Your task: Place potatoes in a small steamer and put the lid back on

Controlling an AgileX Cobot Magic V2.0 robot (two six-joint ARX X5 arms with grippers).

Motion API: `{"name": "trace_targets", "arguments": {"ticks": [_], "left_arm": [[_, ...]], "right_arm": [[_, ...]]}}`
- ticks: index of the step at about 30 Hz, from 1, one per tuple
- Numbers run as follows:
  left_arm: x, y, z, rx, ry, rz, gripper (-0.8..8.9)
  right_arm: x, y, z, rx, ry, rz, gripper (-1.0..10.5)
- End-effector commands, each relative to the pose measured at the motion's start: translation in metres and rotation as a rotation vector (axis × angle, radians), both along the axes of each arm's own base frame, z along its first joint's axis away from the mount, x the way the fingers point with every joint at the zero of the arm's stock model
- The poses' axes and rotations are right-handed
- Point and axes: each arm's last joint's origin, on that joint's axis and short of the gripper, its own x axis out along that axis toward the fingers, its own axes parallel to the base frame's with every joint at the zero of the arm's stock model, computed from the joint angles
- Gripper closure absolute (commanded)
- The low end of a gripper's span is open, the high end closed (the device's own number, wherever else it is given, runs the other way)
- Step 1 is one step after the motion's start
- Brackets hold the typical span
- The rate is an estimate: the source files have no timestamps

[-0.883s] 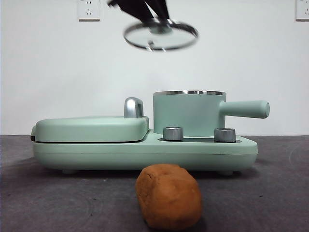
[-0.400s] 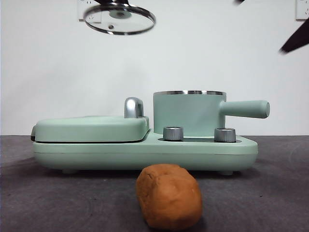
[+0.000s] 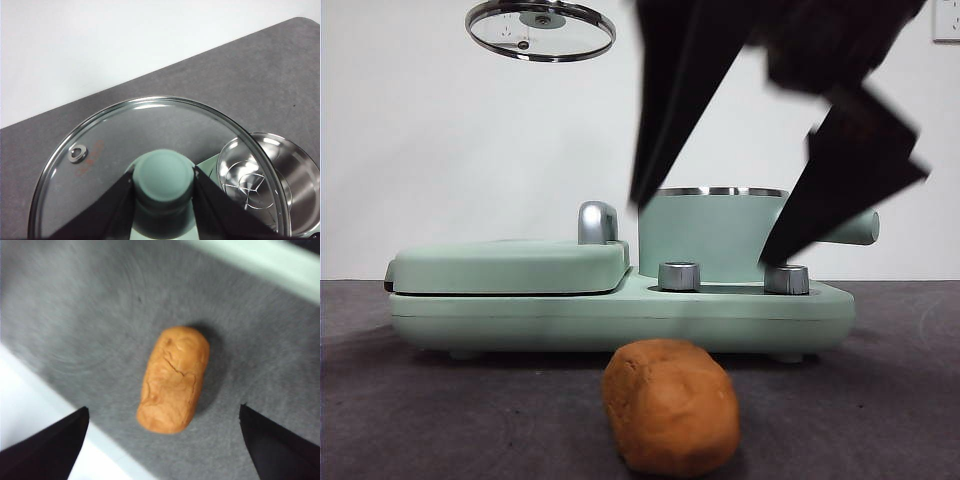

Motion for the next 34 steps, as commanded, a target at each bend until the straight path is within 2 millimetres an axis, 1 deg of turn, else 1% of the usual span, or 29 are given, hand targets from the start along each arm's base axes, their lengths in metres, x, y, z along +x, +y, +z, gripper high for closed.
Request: {"name": "trace_targets", "arguments": {"ticks": [1,6,10,13,16,18,19,21,23,27,30,34], "left_arm": [[-0.001,0.001,0.012,-0.022,-0.055,0.0,7.33],[-0.001,0.001,0.012,-0.022,-0.056,0.0,7.34],[-0.001,0.001,0.012,-0.022,-0.056,0.0,7.34],[-0.001,0.001,0.012,-0.022,-0.056,0.0,7.34],[-0.001,0.001,0.012,-0.022,-0.055,0.0,7.34],[-0.001,0.001,0.012,-0.022,-0.055,0.0,7.34],[-0.001,0.001,0.012,-0.022,-0.055,0.0,7.33],[-0.001,0.001,0.012,-0.022,-0.055,0.0,7.34],[-0.001,0.001,0.012,-0.022,-0.055,0.0,7.34],[-0.001,0.001,0.012,-0.022,-0.055,0.0,7.33],[-0.001,0.001,0.012,-0.022,-0.055,0.001,7.34],[0.0,0.002,0.012,-0.021,-0.055,0.004,7.33]], "right_arm": [[0.008,0.021,-0.011,-0.06,0.013,0.007,4.7],[0.019,0.048,-0.032,-0.136,0.044,0.054,4.7],[0.027,0.062,-0.048,-0.186,0.079,0.065,4.7],[0.03,0.069,-0.059,-0.22,0.106,0.07,4.7],[0.03,0.07,-0.068,-0.25,0.13,0.074,4.7],[0.029,0.07,-0.07,-0.265,0.142,0.076,5.1],[0.028,0.069,-0.07,-0.272,0.147,0.078,5.5],[0.027,0.068,-0.07,-0.279,0.158,0.08,6.4],[0.027,0.068,-0.069,-0.29,0.167,0.08,7.1],[0.028,0.068,-0.06,-0.305,0.178,0.078,7.3],[0.031,0.072,-0.047,-0.308,0.171,0.094,7.6],[0.039,0.077,-0.017,-0.31,0.124,0.135,7.7]]}}
